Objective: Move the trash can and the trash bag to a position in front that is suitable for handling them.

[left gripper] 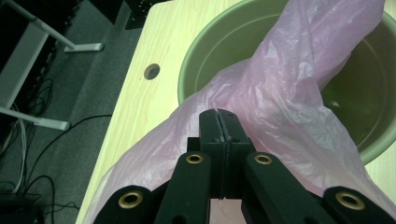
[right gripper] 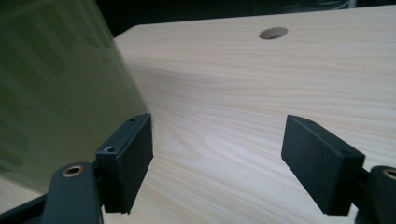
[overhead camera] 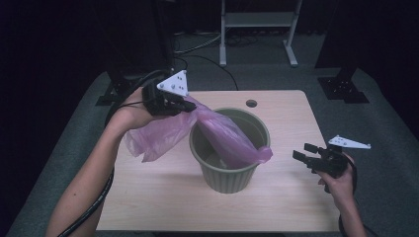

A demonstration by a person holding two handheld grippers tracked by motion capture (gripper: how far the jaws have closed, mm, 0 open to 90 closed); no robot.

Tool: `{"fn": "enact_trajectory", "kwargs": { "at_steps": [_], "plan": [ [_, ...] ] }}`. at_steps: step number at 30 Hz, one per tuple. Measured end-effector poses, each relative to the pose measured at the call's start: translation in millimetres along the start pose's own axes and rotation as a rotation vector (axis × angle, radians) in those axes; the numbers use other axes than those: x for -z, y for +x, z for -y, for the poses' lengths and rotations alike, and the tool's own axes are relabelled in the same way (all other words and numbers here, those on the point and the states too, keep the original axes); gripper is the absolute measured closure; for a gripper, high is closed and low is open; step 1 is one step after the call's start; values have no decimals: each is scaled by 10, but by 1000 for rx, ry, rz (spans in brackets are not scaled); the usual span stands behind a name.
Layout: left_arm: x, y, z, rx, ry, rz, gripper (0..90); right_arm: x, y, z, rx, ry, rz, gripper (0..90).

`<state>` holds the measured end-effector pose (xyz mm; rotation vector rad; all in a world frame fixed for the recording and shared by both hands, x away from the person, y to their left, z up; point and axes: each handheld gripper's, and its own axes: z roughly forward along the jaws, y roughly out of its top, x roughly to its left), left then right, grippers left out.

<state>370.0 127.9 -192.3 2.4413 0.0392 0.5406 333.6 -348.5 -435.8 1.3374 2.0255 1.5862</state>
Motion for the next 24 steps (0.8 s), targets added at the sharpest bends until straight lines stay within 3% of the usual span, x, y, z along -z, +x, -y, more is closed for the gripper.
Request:
{"fn": "enact_trajectory", "kwargs": {
  "at_steps": [5, 6, 12, 17, 20, 24],
  "plan": [
    [-4, 5, 4, 6, -3, 5, 897, 78, 164, -180, 17, -12, -150, 241],
    [-3, 7, 10, 8, -4, 6, 898, 102, 256, -279, 41, -11, -202, 240],
    [17, -5, 26, 7, -3, 10, 897, 194, 649, -713, 151, 16, -360, 235],
    [51, -8, 25, 7, -14, 9, 896, 226, 957, -1049, 261, 123, -390, 230],
    [54, -9, 27, 8, -19, 10, 897, 225, 1169, -1223, 321, 151, -403, 244],
    [44, -17, 29, 13, -23, 16, 897, 181, 1517, -1432, 405, 168, -443, 441]
  ]
}}
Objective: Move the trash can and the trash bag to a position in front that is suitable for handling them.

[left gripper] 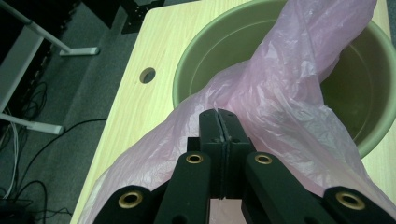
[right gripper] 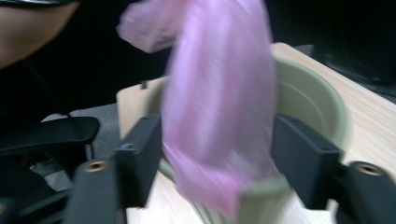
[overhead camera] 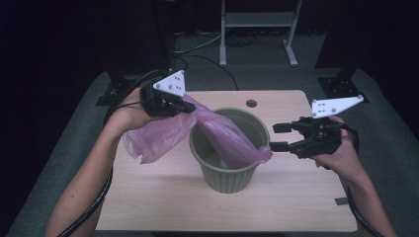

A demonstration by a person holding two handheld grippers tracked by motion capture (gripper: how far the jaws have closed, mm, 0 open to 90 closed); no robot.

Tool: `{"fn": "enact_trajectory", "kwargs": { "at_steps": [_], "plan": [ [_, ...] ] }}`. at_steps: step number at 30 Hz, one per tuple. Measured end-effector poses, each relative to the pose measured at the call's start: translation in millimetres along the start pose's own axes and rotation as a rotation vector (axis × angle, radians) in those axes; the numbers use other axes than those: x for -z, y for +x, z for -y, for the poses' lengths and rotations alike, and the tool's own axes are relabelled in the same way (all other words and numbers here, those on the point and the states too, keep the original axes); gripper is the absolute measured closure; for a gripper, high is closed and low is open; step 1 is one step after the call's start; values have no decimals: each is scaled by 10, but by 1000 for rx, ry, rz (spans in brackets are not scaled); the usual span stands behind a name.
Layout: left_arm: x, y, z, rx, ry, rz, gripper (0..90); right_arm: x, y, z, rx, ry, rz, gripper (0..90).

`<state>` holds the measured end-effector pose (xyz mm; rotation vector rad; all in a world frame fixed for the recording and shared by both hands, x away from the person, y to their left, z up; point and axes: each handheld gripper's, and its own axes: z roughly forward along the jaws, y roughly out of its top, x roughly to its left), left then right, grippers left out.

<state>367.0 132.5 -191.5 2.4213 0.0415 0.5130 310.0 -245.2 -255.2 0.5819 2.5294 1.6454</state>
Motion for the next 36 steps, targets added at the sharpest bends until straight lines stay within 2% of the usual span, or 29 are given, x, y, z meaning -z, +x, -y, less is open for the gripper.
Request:
{"fn": "enact_trajectory", "kwargs": {
  "at_steps": [1, 5, 8, 12, 17, 21, 24, 28, 31, 33, 36],
  "plan": [
    [-4, -1, 0, -1, 2, 0, 897, -48, 45, -72, 12, 16, -15, 495],
    [1, -4, -2, 0, -7, 1, 897, -317, 144, -257, 49, 99, -19, 607],
    [-12, -8, 0, 2, -16, 5, 896, -544, 139, -290, 54, 175, -16, 702],
    [-58, -8, 23, 23, -41, 23, 880, -823, 82, -267, 65, 265, 29, 824],
    [-120, 0, 70, 61, -86, 63, 838, -1108, -33, -180, 52, 405, 98, 877],
    [-192, -13, 80, 69, -107, 95, 846, -1220, -63, -141, 54, 480, 129, 880],
    [-252, -33, 69, 76, -113, 110, 846, -1268, -74, -130, 39, 521, 133, 879],
    [-346, -52, 41, 88, -132, 132, 849, -1323, -79, -138, 29, 539, 128, 872],
    [-392, -66, 31, 90, -138, 140, 846, -1373, -87, -143, 28, 544, 141, 869],
    [-373, -68, 47, 99, -150, 137, 830, -1386, -99, -130, 22, 546, 135, 869],
    [-279, -51, 144, 136, -201, 133, 803, -1371, -132, -91, 12, 552, 137, 869]
  ]
}}
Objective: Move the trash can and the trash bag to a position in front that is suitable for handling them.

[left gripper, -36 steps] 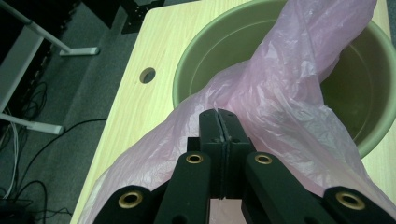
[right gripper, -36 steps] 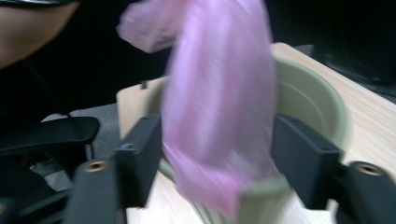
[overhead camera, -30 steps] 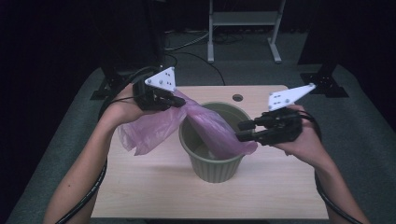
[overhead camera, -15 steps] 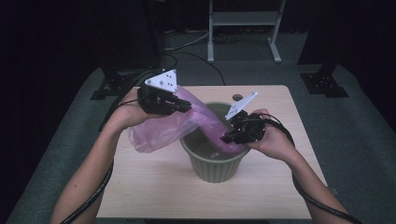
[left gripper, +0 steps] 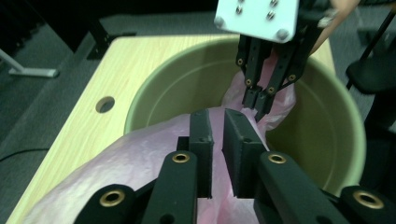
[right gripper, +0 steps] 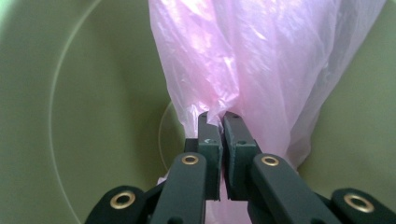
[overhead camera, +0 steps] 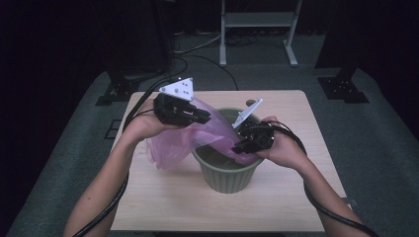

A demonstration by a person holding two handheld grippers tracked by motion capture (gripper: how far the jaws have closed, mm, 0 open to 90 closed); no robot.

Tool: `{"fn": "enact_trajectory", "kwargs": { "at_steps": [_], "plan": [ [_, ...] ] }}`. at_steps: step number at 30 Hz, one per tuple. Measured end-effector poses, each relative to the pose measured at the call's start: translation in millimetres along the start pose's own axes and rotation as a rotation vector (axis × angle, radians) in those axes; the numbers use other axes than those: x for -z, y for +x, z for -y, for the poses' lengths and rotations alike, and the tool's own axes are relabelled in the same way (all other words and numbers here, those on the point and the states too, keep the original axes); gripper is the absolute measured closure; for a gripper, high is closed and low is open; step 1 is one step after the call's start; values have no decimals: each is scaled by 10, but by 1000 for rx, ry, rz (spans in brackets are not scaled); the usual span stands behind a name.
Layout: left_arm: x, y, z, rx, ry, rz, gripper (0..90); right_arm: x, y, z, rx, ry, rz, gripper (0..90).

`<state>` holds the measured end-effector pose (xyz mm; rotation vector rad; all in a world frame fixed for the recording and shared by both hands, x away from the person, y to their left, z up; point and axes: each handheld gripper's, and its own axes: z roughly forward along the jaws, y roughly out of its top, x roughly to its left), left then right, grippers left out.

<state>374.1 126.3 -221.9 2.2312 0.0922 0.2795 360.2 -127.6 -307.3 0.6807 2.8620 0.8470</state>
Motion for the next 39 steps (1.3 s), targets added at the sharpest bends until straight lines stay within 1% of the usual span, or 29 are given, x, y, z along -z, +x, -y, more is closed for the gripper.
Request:
{"fn": "enact_trajectory", "kwargs": {
  "at_steps": [3, 4, 8, 9, 10, 11, 13, 17, 21, 23, 24, 27, 30, 32, 34, 35, 37, 39],
  "plan": [
    [79, 21, 105, 32, -19, -16, 779, 3, -51, 33, -24, 2, -3, 870],
    [96, 24, 147, 42, -21, -18, 774, -1, -61, 30, -24, 6, 2, 870],
    [150, 19, 301, 74, -24, -29, 753, -79, -50, -43, -18, 63, 22, 869],
    [174, 19, 363, 84, -28, -32, 751, -103, -47, -65, -14, 78, 25, 868],
    [174, 19, 363, 84, -28, -32, 740, -103, -47, -65, -14, 78, 25, 868],
    [186, 21, 389, 86, -26, -32, 740, -126, -53, -97, -11, 94, 27, 858],
    [211, 16, 445, 95, -34, -32, 725, -115, -62, -110, -14, 96, 13, 823],
    [277, 20, 537, 112, -43, -44, 701, -38, -55, -100, -6, 67, -15, 736],
    [347, 11, 624, 130, -49, -56, 686, 87, -58, -117, 0, 14, -51, 643],
    [380, 11, 654, 136, -51, -60, 685, 140, -51, -147, 6, -9, -42, 597],
    [399, 9, 667, 138, -52, -64, 683, 163, -43, -171, 11, -30, -40, 575],
    [433, 7, 685, 140, -55, -67, 679, 203, 4, -278, 39, -76, -40, 517],
    [453, 5, 705, 146, -54, -68, 675, 184, 77, -420, 81, -118, -44, 466],
    [455, 8, 716, 146, -57, -67, 670, 129, 125, -504, 109, -122, -39, 448],
    [461, 3, 727, 145, -49, -66, 669, 64, 166, -568, 122, -113, -31, 457],
    [460, -1, 731, 149, -53, -65, 668, 18, 181, -603, 138, -108, -15, 503],
    [467, -6, 742, 150, -55, -65, 667, -30, 193, -630, 123, -90, -14, 663],
    [483, -7, 761, 150, -53, -65, 667, -64, 182, -619, 111, -71, -3, 794]
  ]
}}
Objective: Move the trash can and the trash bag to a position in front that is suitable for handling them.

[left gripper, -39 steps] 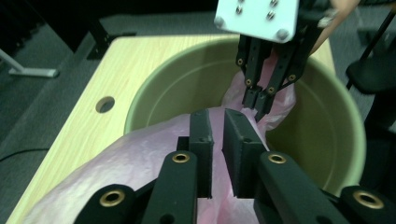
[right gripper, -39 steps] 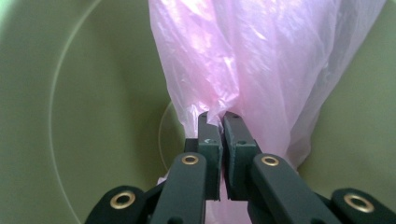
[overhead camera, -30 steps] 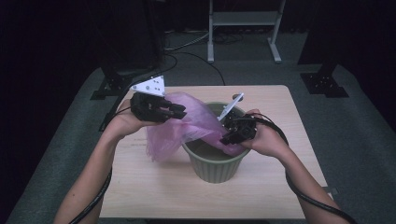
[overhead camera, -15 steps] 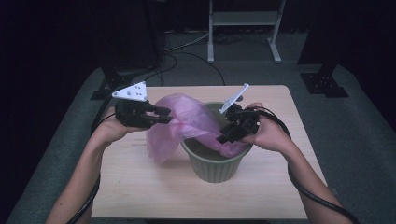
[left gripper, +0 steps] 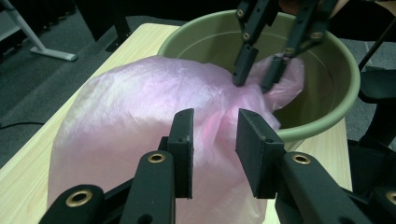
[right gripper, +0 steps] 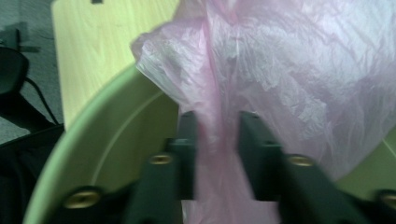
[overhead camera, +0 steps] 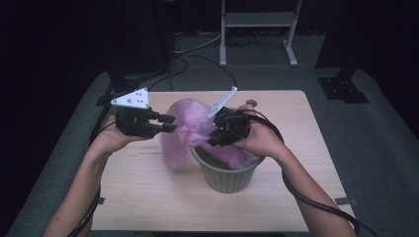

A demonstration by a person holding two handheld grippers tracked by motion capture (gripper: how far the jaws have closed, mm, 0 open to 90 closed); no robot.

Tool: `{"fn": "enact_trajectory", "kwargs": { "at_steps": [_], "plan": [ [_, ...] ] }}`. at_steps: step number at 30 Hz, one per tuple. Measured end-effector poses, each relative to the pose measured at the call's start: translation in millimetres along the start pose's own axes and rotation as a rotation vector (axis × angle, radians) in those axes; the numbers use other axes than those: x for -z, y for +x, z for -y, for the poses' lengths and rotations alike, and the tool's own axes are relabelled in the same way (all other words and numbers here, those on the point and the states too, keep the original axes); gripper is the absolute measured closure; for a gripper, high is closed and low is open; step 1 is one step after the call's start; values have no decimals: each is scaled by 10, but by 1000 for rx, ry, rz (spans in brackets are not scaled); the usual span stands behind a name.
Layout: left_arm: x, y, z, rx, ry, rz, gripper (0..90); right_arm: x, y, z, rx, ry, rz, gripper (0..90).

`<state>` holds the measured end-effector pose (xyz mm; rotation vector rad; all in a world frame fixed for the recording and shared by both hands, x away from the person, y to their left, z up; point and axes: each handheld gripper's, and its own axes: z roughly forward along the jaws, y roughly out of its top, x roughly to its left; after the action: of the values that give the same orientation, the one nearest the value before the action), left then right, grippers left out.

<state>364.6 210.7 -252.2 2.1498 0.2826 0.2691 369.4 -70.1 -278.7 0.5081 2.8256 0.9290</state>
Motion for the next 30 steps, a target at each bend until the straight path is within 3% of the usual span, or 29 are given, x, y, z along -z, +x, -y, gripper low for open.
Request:
{"fn": "enact_trajectory", "kwargs": {
  "at_steps": [5, 17, 22, 30],
  "plan": [
    [23, 16, 51, 17, -9, -5, 664, 69, -73, 150, -36, -17, 2, 892],
    [123, 64, 271, 83, -35, -32, 548, 419, -196, 639, -111, -105, 20, 896],
    [216, 95, 378, 123, -77, -39, 493, 480, -238, 806, -144, -126, 30, 896],
    [174, 106, 561, 167, -71, -22, 423, 484, -258, 906, -148, -145, 6, 888]
  ]
}}
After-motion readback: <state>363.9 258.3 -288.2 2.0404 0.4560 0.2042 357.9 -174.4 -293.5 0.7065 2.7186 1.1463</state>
